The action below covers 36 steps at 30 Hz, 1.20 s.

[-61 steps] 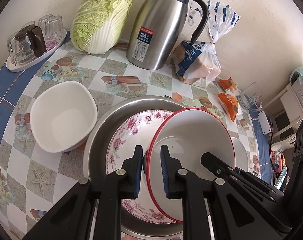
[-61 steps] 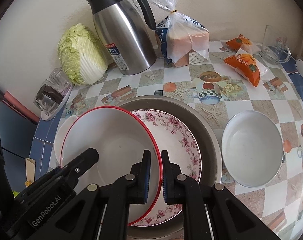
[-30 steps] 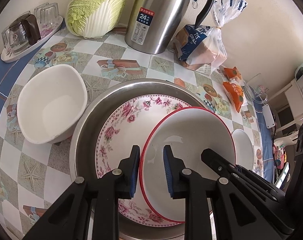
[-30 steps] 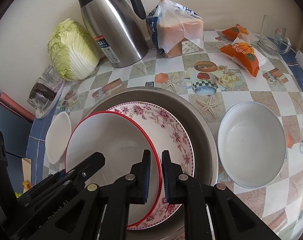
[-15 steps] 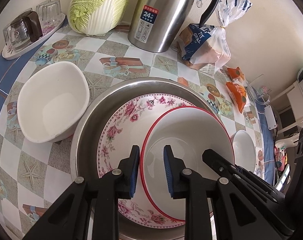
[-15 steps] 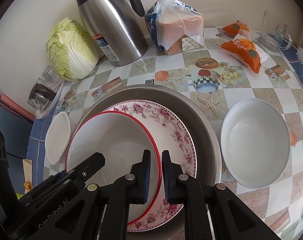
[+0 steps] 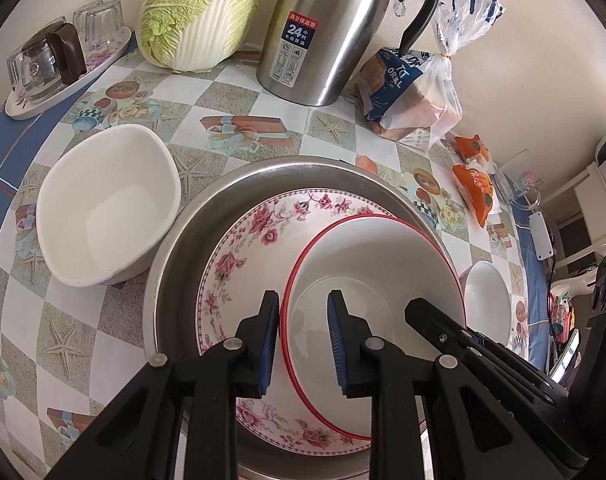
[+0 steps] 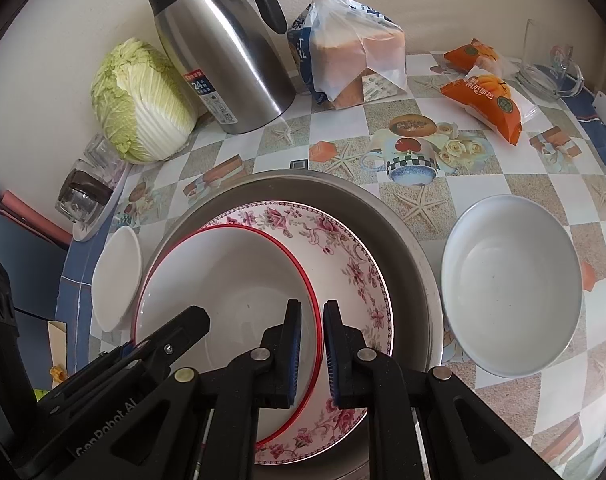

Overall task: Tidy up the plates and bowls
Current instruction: 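Lower the red-rimmed bowl with both grippers onto the pink-rose plate, then open both grippers to release the red-rimmed bowl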

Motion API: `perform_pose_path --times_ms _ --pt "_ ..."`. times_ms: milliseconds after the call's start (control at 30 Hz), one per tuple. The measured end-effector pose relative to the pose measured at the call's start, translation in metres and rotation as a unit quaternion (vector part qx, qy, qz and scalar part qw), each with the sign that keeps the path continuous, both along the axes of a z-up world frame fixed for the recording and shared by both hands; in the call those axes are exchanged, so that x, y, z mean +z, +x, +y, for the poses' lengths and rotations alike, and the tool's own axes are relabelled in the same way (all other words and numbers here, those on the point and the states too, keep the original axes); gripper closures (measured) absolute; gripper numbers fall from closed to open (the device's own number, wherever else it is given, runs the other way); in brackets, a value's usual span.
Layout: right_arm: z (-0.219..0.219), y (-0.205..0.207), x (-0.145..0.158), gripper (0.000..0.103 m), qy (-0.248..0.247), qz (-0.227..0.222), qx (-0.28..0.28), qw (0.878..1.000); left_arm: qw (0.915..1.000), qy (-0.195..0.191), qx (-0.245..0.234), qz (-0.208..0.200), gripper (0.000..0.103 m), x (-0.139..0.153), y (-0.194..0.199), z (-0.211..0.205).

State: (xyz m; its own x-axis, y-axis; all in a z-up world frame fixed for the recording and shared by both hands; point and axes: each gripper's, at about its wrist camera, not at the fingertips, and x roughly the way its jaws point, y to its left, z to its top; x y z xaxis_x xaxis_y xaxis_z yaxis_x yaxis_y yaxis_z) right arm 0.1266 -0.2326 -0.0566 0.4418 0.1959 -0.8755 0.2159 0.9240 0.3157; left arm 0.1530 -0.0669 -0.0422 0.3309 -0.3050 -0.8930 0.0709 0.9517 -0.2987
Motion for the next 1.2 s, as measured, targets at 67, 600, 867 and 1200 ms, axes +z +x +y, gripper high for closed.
perform_pose_path --times_ms 67,600,867,1200 --pt "0.0 0.0 0.0 0.089 0.001 -0.001 0.0 1.0 1.0 0.0 0.001 -0.002 0.079 0.001 0.0 0.001" --pt "-0.005 -0.004 0.013 0.089 0.007 -0.021 -0.003 1.0 0.9997 -0.01 0.006 -0.024 0.074 0.019 -0.002 0.007" --pt "-0.007 -0.008 0.026 0.089 0.004 -0.038 -0.002 0.999 0.9989 -0.009 0.003 -0.047 0.071 0.036 -0.006 0.009" --pt "-0.01 -0.014 0.042 0.089 -0.01 -0.056 -0.008 0.998 0.9972 0.007 0.021 -0.071 0.043 0.052 -0.011 0.019"
